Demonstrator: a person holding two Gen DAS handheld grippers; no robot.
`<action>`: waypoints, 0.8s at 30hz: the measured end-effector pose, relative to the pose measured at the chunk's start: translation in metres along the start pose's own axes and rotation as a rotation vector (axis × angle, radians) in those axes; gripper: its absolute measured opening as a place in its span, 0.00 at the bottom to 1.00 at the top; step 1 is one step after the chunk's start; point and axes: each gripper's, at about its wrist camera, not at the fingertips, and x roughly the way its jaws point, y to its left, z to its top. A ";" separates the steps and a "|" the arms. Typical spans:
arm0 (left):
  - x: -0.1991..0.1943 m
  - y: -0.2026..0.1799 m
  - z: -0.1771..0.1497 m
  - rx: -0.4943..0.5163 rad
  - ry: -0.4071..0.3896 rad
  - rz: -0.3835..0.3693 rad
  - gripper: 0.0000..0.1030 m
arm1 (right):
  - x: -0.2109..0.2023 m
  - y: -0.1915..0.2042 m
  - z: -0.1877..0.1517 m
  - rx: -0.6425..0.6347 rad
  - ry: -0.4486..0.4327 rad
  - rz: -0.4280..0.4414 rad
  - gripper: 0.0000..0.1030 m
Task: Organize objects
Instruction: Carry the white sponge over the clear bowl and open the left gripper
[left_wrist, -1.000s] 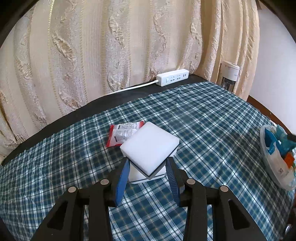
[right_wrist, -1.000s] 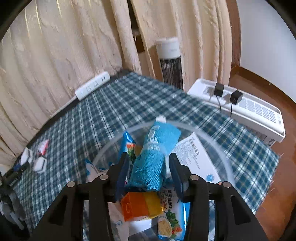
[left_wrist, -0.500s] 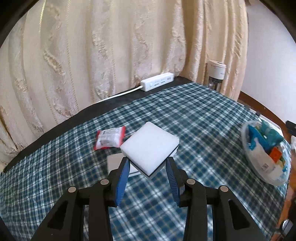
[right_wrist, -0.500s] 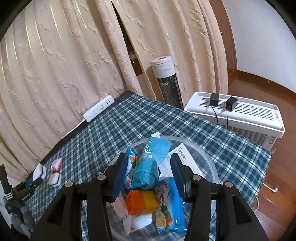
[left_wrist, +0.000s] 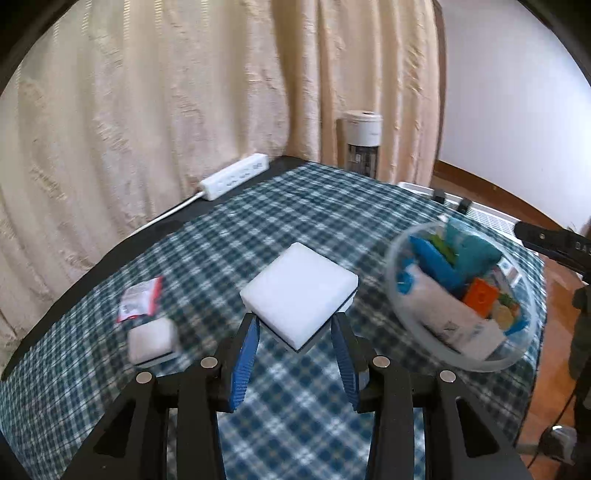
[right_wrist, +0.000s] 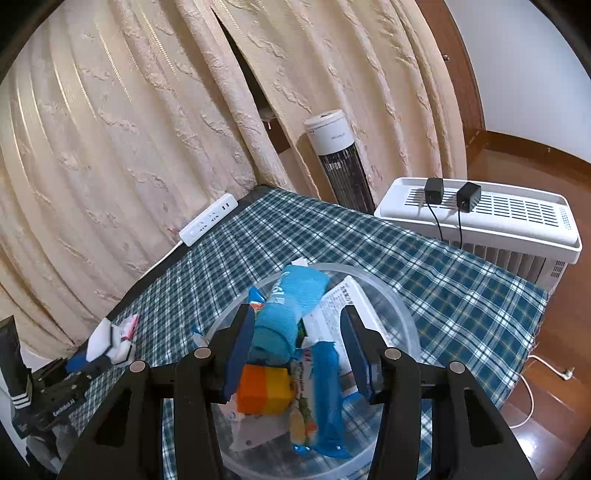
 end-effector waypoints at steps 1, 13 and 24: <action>0.001 -0.010 0.002 0.012 0.004 -0.011 0.42 | -0.001 -0.003 0.000 0.003 -0.002 0.001 0.48; 0.005 -0.108 0.006 0.170 0.029 -0.173 0.42 | -0.002 -0.055 -0.004 0.077 0.004 0.005 0.48; 0.021 -0.168 -0.006 0.285 0.080 -0.287 0.42 | 0.005 -0.082 -0.006 0.121 0.014 0.013 0.49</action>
